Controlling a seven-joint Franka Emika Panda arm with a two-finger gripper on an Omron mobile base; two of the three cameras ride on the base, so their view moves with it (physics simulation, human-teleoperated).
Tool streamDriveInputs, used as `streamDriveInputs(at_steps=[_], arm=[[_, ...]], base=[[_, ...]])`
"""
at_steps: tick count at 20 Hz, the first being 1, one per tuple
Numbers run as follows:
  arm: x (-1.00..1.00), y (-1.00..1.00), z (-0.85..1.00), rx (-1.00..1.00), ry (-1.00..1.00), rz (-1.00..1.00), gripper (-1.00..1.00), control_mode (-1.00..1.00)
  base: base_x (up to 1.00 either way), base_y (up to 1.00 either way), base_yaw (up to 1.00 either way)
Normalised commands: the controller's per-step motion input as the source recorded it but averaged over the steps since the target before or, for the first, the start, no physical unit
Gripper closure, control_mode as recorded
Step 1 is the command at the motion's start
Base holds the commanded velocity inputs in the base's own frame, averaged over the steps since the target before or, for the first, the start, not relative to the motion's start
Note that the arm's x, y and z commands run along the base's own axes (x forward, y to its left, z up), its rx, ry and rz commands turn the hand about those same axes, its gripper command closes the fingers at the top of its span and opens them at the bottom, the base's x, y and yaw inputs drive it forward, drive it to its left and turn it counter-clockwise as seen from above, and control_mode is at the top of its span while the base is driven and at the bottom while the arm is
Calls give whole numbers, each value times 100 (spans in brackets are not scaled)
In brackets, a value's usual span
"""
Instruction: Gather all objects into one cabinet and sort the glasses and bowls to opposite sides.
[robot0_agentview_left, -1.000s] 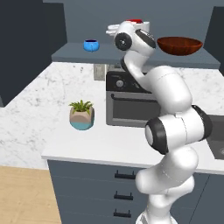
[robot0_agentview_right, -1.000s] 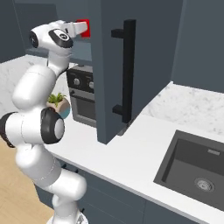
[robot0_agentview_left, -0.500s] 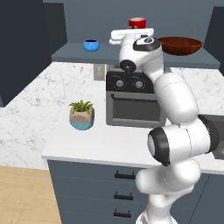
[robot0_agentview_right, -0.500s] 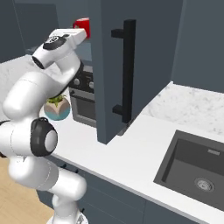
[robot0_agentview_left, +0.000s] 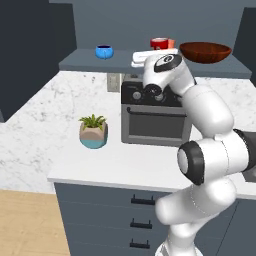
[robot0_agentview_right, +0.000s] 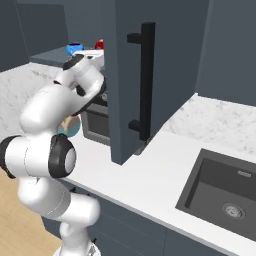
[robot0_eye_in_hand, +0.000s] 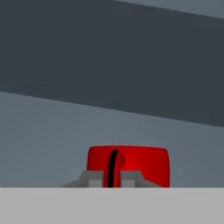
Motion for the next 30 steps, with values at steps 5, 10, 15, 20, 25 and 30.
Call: streamDriveInputs(at_steps=[5, 10, 15, 20, 25, 30], arm=[[29, 9, 0, -2, 26, -4, 100, -100], [24, 13, 0, -4, 21, -2, 100, -100], [9, 16, -9, -7, 9, -1, 100, -100], [0, 10, -37, -7, -1, 0, 100, -100], [-1, 8, -77, -6, -15, 0, 100, -100], [14, 6, -69, -4, -19, 0, 100, -100]], base=[[0, 0, 0], [0, 0, 0], [0, 0, 0], [0, 0, 0], [0, 0, 0], [0, 0, 0]])
